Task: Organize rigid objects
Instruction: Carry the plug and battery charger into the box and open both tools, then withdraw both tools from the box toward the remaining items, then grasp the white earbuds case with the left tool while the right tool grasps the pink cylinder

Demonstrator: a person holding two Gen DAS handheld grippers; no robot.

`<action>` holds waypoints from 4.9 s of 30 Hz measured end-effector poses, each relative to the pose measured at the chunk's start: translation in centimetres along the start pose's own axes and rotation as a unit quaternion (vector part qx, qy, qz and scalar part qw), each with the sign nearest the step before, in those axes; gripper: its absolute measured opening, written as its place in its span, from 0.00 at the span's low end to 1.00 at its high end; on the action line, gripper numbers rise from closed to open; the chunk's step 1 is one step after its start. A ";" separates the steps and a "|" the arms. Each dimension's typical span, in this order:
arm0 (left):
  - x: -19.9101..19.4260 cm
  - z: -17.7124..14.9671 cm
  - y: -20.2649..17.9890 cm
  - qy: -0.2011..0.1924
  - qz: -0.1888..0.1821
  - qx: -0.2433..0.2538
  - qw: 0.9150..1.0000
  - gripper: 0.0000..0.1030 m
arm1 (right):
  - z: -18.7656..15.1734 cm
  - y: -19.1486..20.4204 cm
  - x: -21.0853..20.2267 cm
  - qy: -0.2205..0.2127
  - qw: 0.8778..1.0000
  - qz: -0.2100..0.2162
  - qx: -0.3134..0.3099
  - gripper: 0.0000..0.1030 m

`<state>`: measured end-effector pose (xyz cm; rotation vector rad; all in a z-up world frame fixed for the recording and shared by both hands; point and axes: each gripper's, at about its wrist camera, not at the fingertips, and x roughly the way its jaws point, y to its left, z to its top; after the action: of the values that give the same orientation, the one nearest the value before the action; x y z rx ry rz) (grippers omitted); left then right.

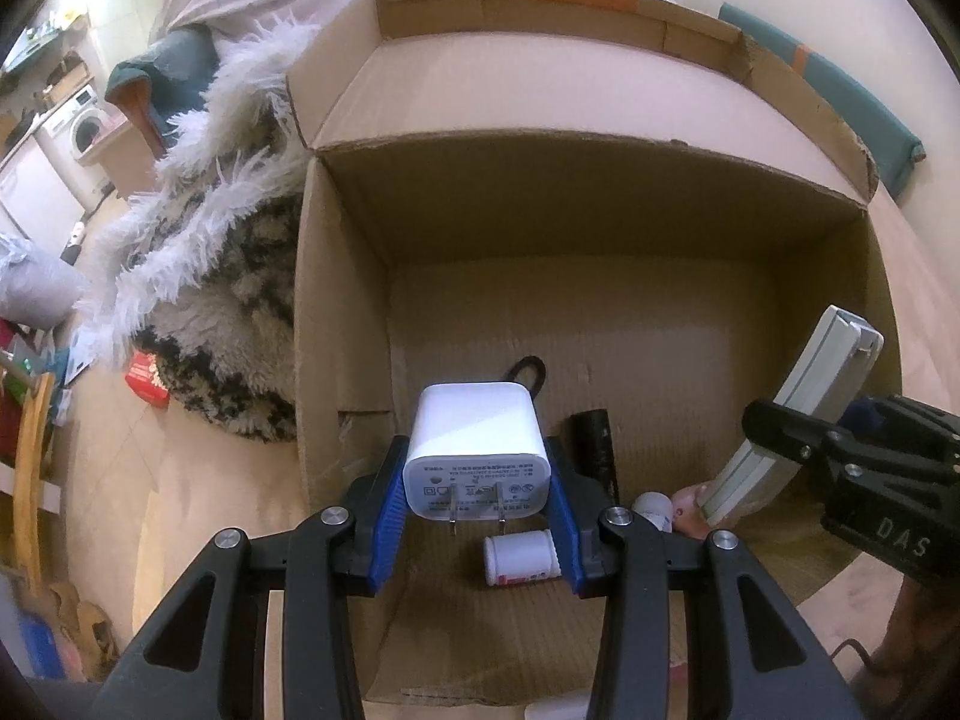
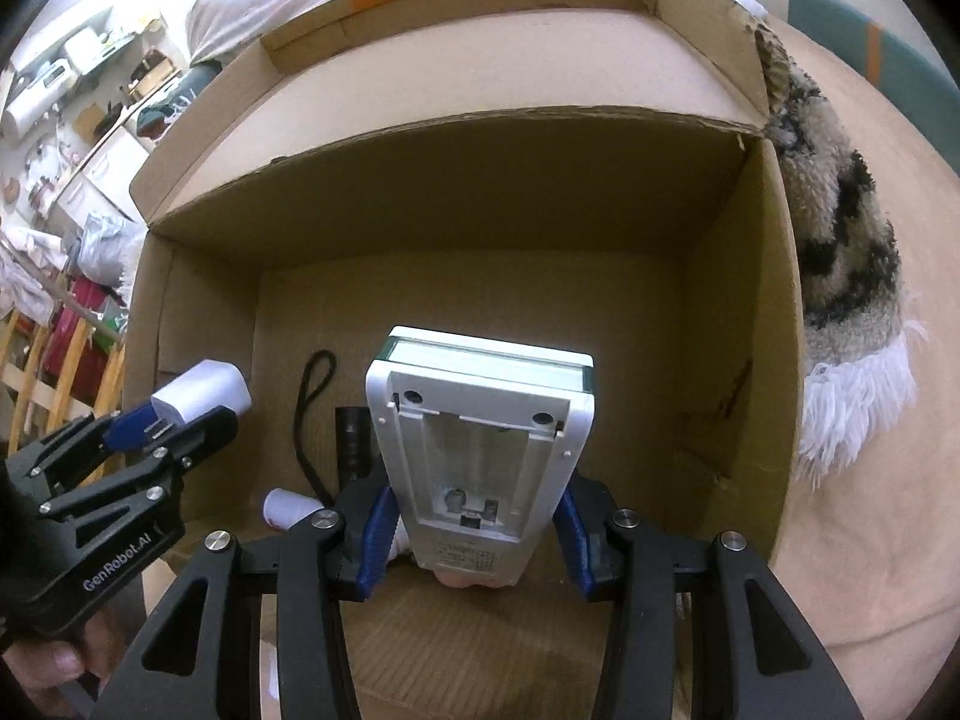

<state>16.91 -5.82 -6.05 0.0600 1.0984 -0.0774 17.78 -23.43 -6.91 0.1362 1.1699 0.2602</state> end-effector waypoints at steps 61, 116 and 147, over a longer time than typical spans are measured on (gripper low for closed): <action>-9.0 -3.1 1.5 -0.061 0.027 -0.029 0.997 0.59 | -3.2 -0.5 -7.3 -0.078 0.995 0.045 0.045 0.85; 1.5 -12.2 -0.7 0.185 -0.062 -0.054 0.979 0.38 | -11.6 -1.4 -0.1 0.135 0.946 0.217 0.197 0.85; -2.7 -10.2 4.1 0.140 -0.050 -0.128 0.981 0.38 | -13.3 7.7 5.7 0.134 0.986 -0.060 0.076 0.63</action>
<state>7.07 -0.80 -8.25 -0.2226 1.3851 -0.0178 6.56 -14.91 -15.26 0.1685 1.4597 0.0833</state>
